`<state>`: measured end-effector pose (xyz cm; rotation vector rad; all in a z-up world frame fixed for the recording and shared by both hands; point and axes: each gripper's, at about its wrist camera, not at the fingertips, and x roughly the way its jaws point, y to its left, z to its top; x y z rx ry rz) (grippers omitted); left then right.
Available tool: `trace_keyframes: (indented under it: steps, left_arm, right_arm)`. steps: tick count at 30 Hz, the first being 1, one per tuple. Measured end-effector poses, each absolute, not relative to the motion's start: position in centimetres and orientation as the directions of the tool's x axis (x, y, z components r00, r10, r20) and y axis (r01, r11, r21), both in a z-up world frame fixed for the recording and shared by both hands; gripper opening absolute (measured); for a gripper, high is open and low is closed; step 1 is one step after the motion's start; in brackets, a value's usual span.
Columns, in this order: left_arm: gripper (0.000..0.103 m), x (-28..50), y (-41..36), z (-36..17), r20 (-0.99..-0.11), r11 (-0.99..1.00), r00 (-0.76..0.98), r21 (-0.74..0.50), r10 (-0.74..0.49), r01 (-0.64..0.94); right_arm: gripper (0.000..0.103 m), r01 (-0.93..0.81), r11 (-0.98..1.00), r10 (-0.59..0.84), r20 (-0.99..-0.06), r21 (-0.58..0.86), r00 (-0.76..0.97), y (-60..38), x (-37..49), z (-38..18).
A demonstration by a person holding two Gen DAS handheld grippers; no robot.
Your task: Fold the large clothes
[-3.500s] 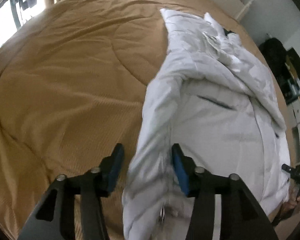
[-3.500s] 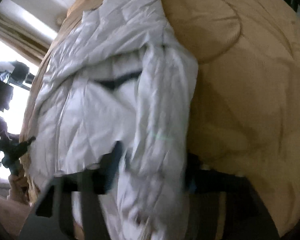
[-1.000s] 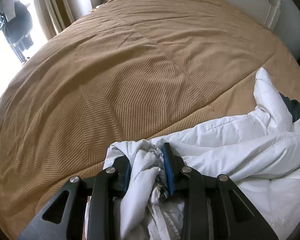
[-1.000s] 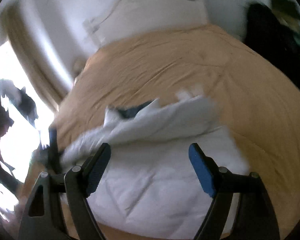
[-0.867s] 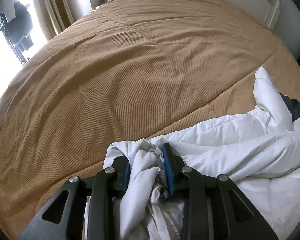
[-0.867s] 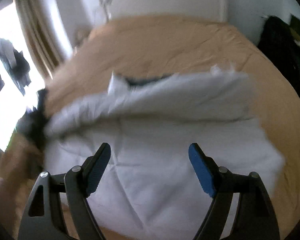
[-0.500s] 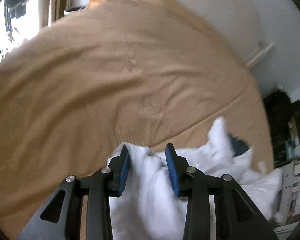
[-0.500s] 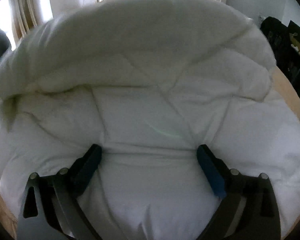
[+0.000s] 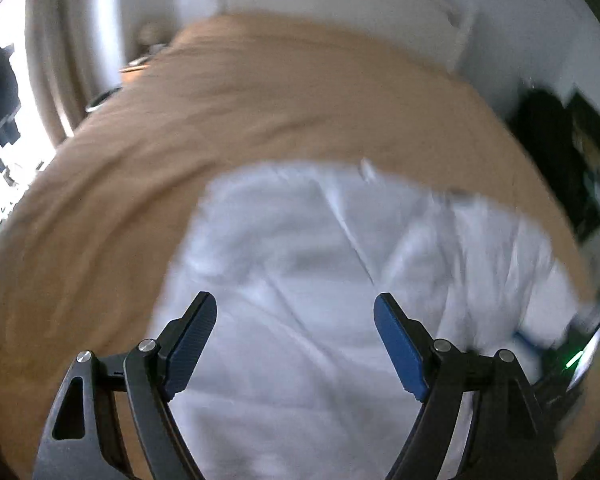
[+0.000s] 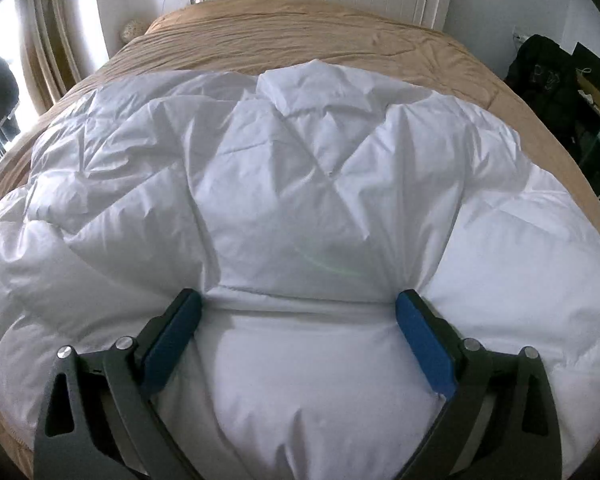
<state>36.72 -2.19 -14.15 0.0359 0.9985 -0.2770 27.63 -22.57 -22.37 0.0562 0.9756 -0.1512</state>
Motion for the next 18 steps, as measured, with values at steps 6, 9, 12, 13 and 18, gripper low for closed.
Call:
trace_keyframes:
  steps: [6, 9, 12, 13, 18]
  left_arm:
    - [0.093, 35.0, -5.4, -21.8, -0.778, 0.952, 0.625, 0.142, -0.061, 0.270]
    - [0.098, 35.8, -4.0, -22.5, -0.795, 0.966, 0.597, 0.061, -0.105, 0.251]
    - [0.099, 35.6, -4.1, -22.9, -0.782, 0.962, 0.616, 0.087, -0.094, 0.258]
    - [0.099, 35.8, -3.9, -22.9, -0.781, 0.963, 0.618, 0.087, -0.092, 0.254]
    - [0.100, 35.9, -4.2, -23.6, -0.783, 0.965, 0.617, 0.089, -0.084, 0.245]
  right_arm:
    - [0.098, 0.140, 0.990, -0.091, -0.825, -0.014, 0.558, -24.2, 28.0, -22.4]
    - [0.098, 0.118, 0.992, -0.098, -0.814, -0.036, 0.573, -24.2, 27.1, -22.3]
    - [0.098, 0.111, 0.993, -0.106, -0.799, -0.050, 0.592, -25.2, 25.8, -21.9]
    - [0.098, 0.113, 0.992, -0.117, -0.794, -0.061, 0.596, -25.6, 25.5, -21.7]
    - [0.097, 0.204, 0.972, -0.223, -0.756, -0.121, 0.615, -30.5, 22.4, -20.2]
